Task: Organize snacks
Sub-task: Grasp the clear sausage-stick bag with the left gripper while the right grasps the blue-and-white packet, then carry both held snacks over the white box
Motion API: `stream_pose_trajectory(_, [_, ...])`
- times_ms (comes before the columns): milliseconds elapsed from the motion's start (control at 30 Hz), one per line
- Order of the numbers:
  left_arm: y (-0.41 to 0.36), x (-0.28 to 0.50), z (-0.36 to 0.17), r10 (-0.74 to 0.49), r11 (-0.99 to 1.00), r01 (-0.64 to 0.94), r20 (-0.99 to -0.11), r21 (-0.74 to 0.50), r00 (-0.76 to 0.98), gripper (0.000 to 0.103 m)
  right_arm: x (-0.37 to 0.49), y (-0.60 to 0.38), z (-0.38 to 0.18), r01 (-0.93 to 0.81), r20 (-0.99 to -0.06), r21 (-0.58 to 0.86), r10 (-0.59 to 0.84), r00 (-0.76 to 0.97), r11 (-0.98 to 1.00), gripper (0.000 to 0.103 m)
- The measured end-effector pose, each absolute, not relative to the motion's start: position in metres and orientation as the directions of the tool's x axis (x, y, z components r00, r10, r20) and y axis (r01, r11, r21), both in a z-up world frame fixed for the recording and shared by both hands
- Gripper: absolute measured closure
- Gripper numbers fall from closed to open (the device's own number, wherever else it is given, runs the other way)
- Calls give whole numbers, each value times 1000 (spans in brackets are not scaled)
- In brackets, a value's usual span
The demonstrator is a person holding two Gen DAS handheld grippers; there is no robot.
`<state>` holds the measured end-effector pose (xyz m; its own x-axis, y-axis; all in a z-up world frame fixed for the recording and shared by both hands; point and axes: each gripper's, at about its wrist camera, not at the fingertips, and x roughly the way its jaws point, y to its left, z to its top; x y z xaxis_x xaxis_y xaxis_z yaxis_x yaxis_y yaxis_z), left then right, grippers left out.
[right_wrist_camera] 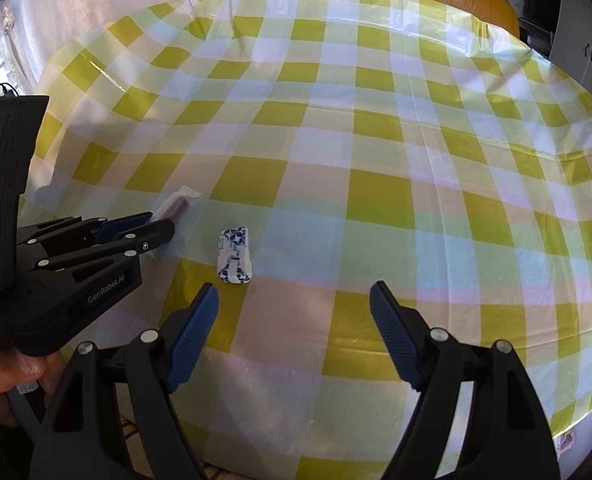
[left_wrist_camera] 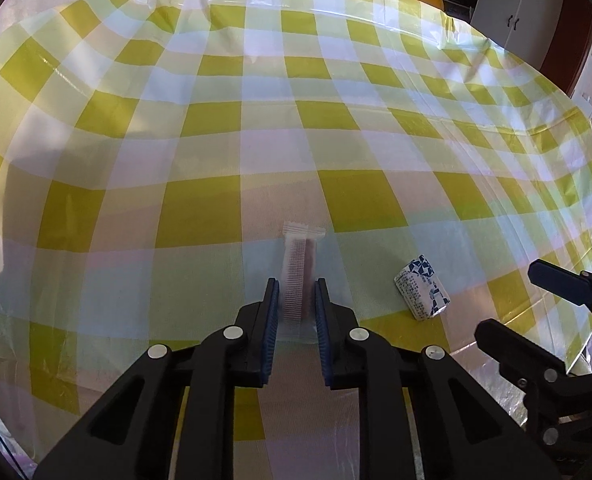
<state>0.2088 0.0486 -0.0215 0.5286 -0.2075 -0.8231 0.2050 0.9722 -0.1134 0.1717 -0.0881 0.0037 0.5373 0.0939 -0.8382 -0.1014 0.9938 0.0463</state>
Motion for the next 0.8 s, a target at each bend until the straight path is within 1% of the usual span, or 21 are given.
stream_pose_trajectory(167, [71, 204, -20, -222, 975, 116, -811, -189, 542, 86, 188, -72, -6, -118, -844, 41, 97, 527, 992, 26])
stream_pose_trajectory(200, [73, 203, -19, -223, 974, 106, -807, -198, 547, 86, 191, -69, -8, -122, -847, 33, 93, 523, 992, 33])
stream_pose_trajectory(233, [75, 202, -18, -223, 974, 99, -803, -202, 552, 86, 193, -66, -10, -128, -850, 29, 92, 518, 991, 36])
stream_pose_trajectory(267, [76, 201, -18, -222, 974, 96, -800, -204, 557, 86, 195, -64, -12, -132, -853, 26, 91, 514, 991, 37])
stream_pose_trajectory(333, [76, 200, -16, -227, 973, 94, -795, -212, 563, 86, 200, -62, -17, -128, -860, 22, 84, 504, 992, 43])
stream_pose_trajectory(467, [77, 198, -14, -235, 971, 96, -786, -221, 572, 86, 205, -60, -22, -117, -862, 16, 73, 502, 993, 47])
stream_pose_trajectory(567, [79, 196, -13, -243, 968, 95, -779, -231, 578, 86, 205, -57, -21, -133, -857, 16, 82, 508, 991, 56])
stream_pose_trajectory(633, [78, 194, -11, -250, 966, 98, -776, -238, 580, 86, 204, -53, -21, -155, -855, 15, 93, 510, 988, 69])
stream_pose_trajectory(667, [77, 193, -10, -253, 965, 100, -774, -241, 580, 86, 203, -51, -20, -166, -854, 15, 99, 510, 986, 72])
stream_pose_trajectory(733, [75, 191, -8, -261, 963, 106, -769, -247, 583, 86, 202, -47, -20, -187, -853, 14, 110, 511, 982, 83])
stream_pose_trajectory(800, [73, 188, -6, -268, 961, 111, -764, -251, 587, 86, 202, -47, -20, -187, -852, 12, 109, 512, 982, 83])
